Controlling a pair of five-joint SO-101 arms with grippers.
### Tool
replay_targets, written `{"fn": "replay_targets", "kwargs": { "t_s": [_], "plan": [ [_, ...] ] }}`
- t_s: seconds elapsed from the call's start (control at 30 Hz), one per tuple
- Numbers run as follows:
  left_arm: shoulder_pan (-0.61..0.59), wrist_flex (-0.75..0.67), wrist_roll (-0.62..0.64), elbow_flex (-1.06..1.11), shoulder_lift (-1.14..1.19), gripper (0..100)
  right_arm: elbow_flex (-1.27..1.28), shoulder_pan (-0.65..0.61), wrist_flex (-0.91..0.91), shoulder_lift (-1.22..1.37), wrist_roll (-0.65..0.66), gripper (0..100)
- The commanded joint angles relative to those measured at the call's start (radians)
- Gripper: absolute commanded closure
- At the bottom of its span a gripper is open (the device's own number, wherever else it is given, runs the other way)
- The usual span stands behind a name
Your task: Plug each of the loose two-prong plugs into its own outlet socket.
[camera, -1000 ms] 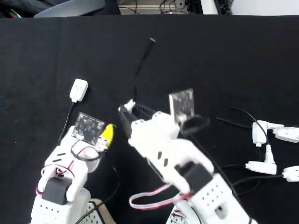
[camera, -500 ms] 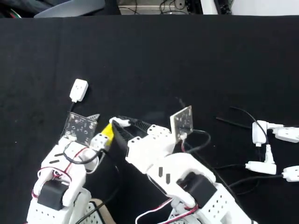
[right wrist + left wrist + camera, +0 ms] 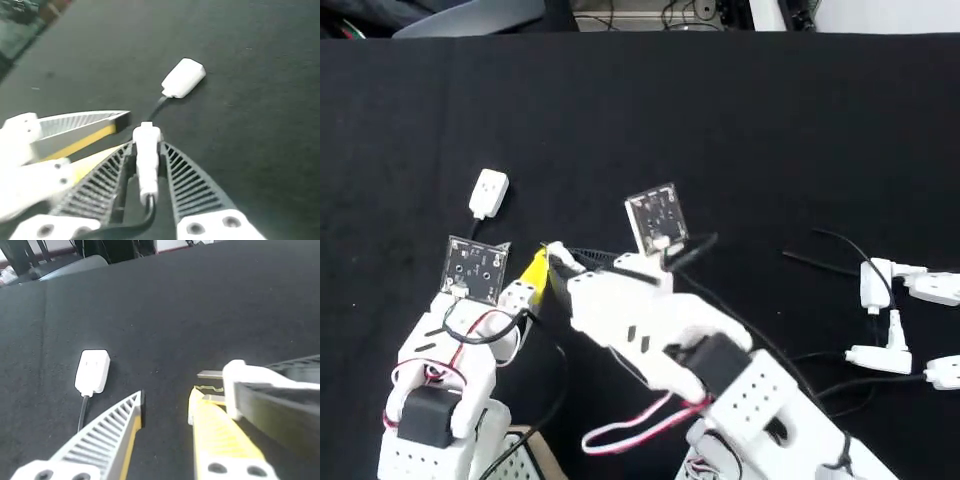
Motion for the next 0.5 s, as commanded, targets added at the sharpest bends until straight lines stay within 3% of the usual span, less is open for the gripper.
{"fn": "replay_targets", "kwargs": {
  "t_s": [0.0, 0.2, 0.33, 0.47],
  "plan": [
    [-0.101, 0.044, -0.055, -0.068, -0.009, 84, -0.114, 0.049, 0.101, 0.041, 0.026, 98.7],
    [-0.372, 0.121, -0.269, -0.070, -0.008, 84, -0.429, 0.206, 0.440, 0.236, 0.224, 98.7],
    [-0.578, 0.118, -0.204, -0.077, 0.000, 84, -0.624, 0.290, 0.575, 0.460, 0.325, 98.7],
    [-0.657, 0.091, -0.192, -0.127, 0.130, 84, -0.803, 0.374, 0.720, 0.676, 0.410, 98.7]
  ]
}}
